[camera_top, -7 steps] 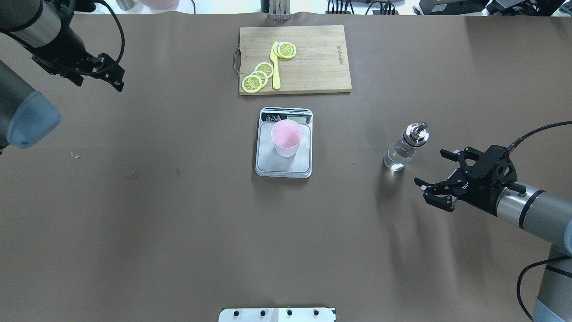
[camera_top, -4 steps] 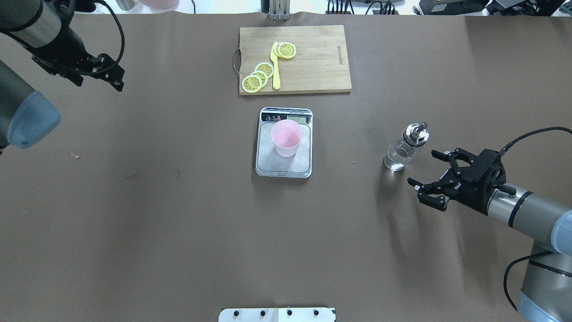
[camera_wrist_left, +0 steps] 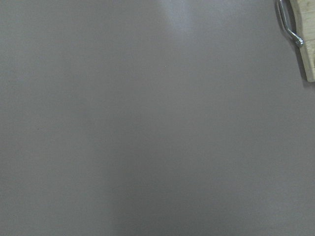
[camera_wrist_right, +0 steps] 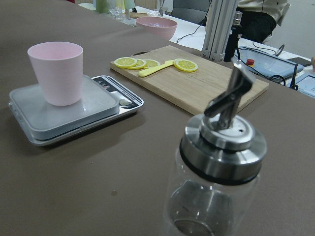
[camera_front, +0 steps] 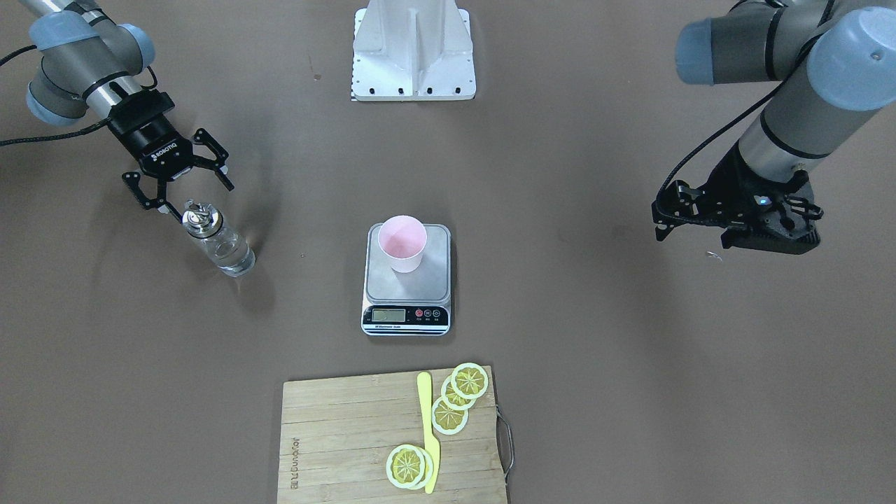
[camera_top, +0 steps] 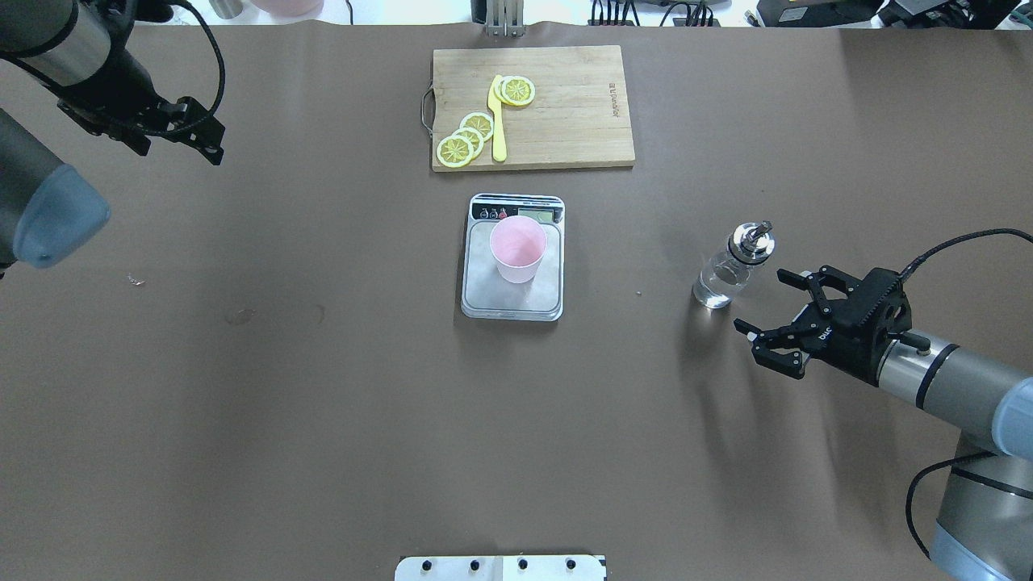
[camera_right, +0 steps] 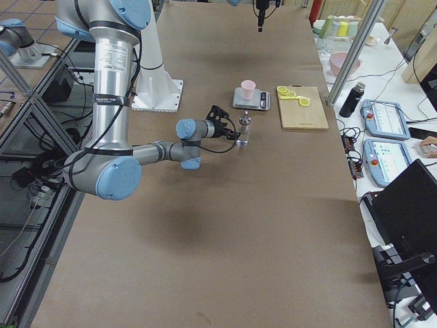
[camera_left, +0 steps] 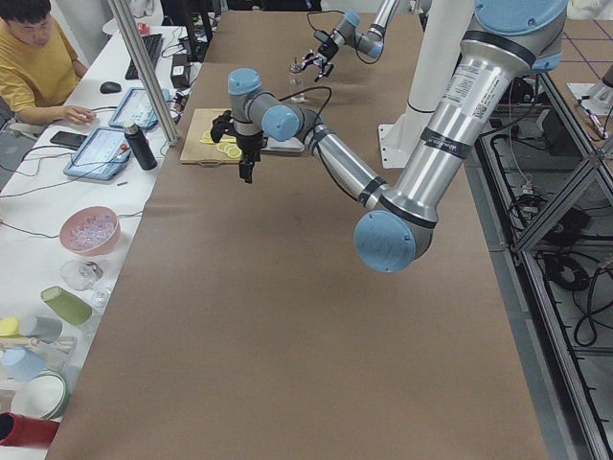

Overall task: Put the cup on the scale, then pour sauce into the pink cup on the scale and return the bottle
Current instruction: 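Close the right gripper around the dispenser's steel spout cap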

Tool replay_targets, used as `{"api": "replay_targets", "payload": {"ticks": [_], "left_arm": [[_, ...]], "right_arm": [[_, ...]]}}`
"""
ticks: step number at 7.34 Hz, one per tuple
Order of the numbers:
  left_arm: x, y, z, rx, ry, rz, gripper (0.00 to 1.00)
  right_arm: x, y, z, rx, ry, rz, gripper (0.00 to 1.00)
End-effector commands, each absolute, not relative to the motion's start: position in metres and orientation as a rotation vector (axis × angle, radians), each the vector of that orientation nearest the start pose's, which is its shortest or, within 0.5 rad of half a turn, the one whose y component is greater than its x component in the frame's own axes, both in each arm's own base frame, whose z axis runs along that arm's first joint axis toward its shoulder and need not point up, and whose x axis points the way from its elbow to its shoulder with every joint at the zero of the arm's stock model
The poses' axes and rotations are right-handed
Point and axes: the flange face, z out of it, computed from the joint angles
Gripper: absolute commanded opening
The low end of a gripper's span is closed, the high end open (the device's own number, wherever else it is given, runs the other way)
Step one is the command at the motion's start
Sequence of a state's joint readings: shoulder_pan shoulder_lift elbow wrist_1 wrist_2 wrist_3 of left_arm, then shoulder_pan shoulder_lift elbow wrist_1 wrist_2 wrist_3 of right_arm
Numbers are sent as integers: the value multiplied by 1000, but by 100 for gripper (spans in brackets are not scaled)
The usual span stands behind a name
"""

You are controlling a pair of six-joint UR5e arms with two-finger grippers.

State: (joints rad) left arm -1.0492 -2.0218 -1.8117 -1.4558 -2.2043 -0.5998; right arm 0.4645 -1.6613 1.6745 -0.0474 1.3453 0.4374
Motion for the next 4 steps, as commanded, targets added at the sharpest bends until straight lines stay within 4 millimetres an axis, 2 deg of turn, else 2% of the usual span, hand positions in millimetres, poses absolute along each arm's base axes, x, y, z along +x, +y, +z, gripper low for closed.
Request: {"api": "replay_targets", "payload": {"ticks": [1, 4], "left_arm": [[242, -570, 308, 145, 816, 108, 98], [242, -570, 306, 147, 818, 110, 98]], "right_arm": [[-327, -358, 493, 1231, -909, -326, 100], [-334, -365, 496, 1219, -911, -305, 100]]}}
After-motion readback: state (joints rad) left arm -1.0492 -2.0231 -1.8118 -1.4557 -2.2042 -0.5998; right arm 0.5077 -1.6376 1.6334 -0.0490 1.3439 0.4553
